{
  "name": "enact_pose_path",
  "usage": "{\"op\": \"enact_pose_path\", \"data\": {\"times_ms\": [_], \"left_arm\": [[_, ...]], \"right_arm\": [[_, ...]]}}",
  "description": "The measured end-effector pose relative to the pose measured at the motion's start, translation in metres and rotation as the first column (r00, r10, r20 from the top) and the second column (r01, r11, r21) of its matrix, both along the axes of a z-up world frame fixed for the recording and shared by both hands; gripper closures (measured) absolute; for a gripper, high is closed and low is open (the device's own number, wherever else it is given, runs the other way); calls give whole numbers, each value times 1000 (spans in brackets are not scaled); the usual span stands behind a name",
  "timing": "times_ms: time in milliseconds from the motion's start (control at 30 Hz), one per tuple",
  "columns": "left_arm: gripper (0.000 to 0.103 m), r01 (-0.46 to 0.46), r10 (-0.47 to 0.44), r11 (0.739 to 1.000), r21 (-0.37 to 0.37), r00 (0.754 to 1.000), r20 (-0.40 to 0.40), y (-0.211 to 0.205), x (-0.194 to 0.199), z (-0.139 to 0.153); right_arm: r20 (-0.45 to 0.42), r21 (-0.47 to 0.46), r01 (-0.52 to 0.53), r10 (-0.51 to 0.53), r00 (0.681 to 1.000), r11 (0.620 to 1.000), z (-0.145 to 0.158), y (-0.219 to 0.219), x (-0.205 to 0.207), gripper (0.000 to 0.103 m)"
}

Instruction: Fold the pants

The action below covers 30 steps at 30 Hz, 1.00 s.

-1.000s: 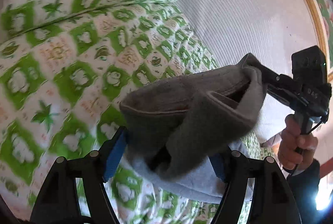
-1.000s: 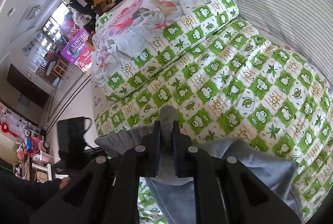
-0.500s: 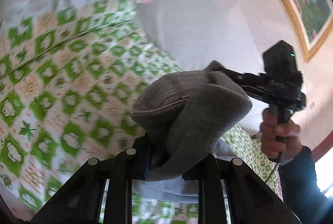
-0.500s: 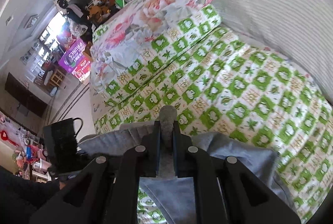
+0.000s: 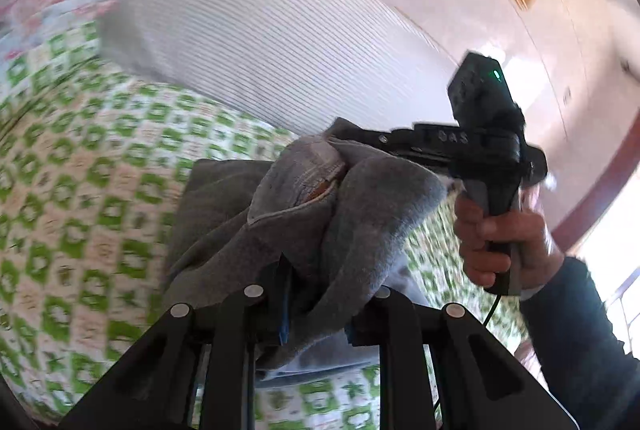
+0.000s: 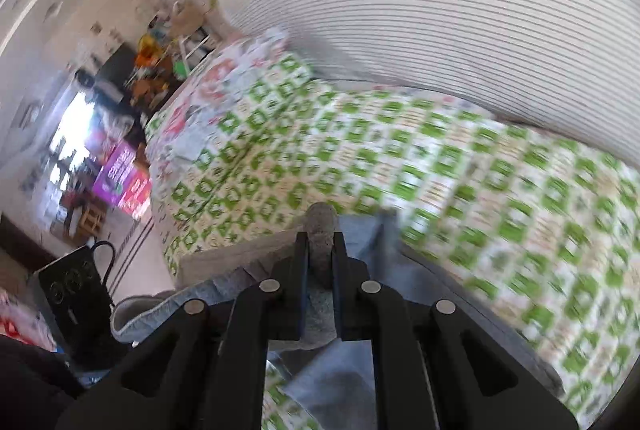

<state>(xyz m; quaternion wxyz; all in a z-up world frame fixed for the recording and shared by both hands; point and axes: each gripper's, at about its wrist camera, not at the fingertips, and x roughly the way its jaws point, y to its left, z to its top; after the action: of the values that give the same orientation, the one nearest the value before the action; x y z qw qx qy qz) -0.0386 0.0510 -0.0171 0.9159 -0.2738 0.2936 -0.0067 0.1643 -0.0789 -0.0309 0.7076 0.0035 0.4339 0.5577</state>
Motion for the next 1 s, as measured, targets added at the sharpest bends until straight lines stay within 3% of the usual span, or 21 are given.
{"op": "enact_pose_path", "data": {"times_ms": [367, 533, 600, 733, 767, 1000], "left_arm": [[87, 176, -158, 970, 165, 981, -117, -116, 56, -22], [86, 219, -184, 953, 209, 968, -172, -149, 77, -45], [82, 244, -202, 948, 203, 958, -205, -155, 81, -55], [58, 285, -249, 947, 146, 943, -221, -155, 75, -58], [51, 290, -257, 947, 139, 942, -217, -153, 71, -55], [41, 303, -278, 943, 136, 944, -177, -130, 35, -29]], "right_arm": [[-94, 23, 179, -176, 980, 984, -54, -128, 40, 92], [-127, 8, 240, -237, 963, 971, -86, -159, 47, 91], [-150, -1, 264, -261, 954, 965, -102, -167, 50, 85], [-214, 10, 332, -322, 922, 943, -122, -191, 51, 68], [-225, 23, 348, -335, 915, 937, -122, -200, 48, 68], [-193, 96, 426, -403, 895, 900, -99, -246, 11, 68]]}}
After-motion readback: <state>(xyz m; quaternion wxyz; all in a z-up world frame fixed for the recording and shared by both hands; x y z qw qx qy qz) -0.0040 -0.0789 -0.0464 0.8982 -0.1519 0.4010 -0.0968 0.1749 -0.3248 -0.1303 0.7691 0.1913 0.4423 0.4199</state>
